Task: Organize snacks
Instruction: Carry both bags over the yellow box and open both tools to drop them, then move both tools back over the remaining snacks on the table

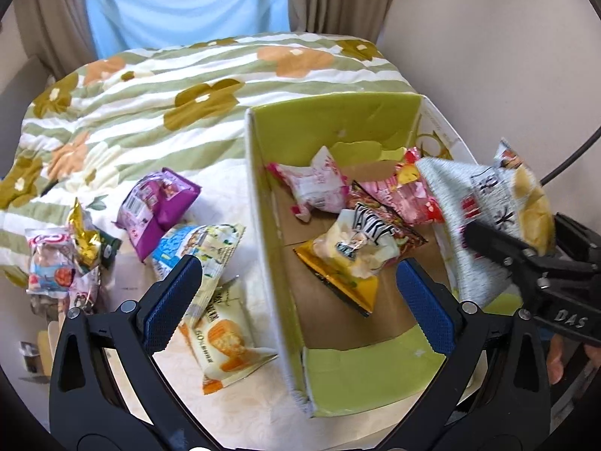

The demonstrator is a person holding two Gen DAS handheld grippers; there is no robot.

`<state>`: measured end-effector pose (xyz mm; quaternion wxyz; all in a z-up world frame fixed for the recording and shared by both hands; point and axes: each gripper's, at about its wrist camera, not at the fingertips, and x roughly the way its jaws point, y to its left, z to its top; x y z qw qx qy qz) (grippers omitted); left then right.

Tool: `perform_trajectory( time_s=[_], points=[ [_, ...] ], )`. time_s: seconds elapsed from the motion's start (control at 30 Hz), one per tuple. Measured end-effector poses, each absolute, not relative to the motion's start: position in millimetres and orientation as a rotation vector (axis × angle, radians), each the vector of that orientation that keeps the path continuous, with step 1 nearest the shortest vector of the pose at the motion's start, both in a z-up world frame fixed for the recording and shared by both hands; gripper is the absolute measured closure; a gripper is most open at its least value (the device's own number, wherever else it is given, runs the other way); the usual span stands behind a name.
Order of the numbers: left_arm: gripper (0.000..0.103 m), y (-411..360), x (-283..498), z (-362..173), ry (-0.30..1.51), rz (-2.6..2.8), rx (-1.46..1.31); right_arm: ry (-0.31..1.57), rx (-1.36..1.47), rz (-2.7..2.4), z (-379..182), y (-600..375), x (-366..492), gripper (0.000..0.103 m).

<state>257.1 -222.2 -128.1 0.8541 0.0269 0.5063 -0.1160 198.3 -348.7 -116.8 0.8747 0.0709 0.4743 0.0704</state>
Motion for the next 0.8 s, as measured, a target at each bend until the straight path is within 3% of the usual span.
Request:
perform_trajectory(
  time_s=[0.2,0.3,0.8],
  points=[
    [0.001,-216,255,-139,1.094,-0.237,0.055,1.041,0.141,0.15,-134,-346,197,0.028],
    [0.001,-219,254,-144,1.107,-0.244,0.062,1.011,0.133,0.12,-135,-350,188,0.001],
    [0.001,-234,231,-138,1.077,-0.259,0.086,0.975,0.111,0.091,-126,-363,154,0.001]
  ],
)
